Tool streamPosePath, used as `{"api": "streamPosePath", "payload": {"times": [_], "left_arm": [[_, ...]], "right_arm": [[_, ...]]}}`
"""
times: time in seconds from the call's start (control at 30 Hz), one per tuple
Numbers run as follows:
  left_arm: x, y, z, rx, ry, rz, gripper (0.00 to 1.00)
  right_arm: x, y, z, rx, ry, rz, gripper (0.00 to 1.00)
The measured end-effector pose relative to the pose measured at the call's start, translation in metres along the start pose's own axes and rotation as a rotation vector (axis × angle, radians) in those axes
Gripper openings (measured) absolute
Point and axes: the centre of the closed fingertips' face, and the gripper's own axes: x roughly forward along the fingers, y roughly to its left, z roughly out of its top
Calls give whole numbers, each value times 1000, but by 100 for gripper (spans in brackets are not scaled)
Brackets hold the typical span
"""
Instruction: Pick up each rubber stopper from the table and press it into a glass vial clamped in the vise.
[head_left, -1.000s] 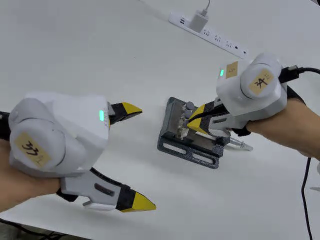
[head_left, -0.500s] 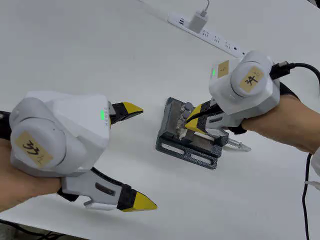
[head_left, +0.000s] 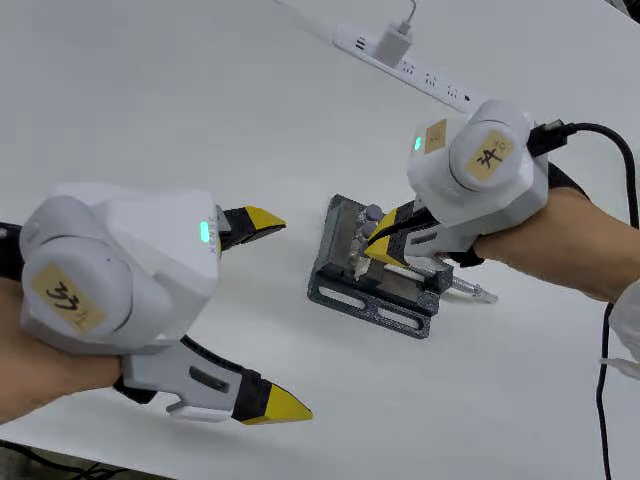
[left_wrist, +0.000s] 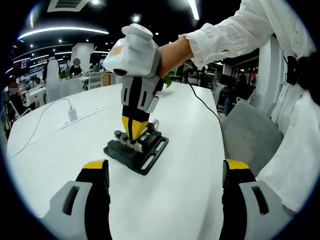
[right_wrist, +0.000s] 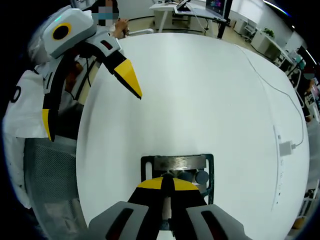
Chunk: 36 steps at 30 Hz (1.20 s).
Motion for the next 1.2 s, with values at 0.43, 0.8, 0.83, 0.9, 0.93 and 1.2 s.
{"api": "streamPosePath", "payload": {"times": [0.43,0.8,0.83,0.9,0.93,1.2], "left_arm": [[0,2,1,-2,-5,5,93],[3,4,4,2,-13,1,93],[4,4,4,3,-12,-1,94],[5,3,5,7,-11,-6,94],[5,2,6,6,-11,-9,93],[-2,2,8,27,10,-12,93]], "right_arm": [[2,0,1,-25,57,31,0],[4,1,2,-33,69,11,0],[4,0,2,-31,67,9,0],[3,0,1,-11,53,5,0],[2,0,0,-13,48,4,0],[0,1,-1,31,-87,-42,0]]}}
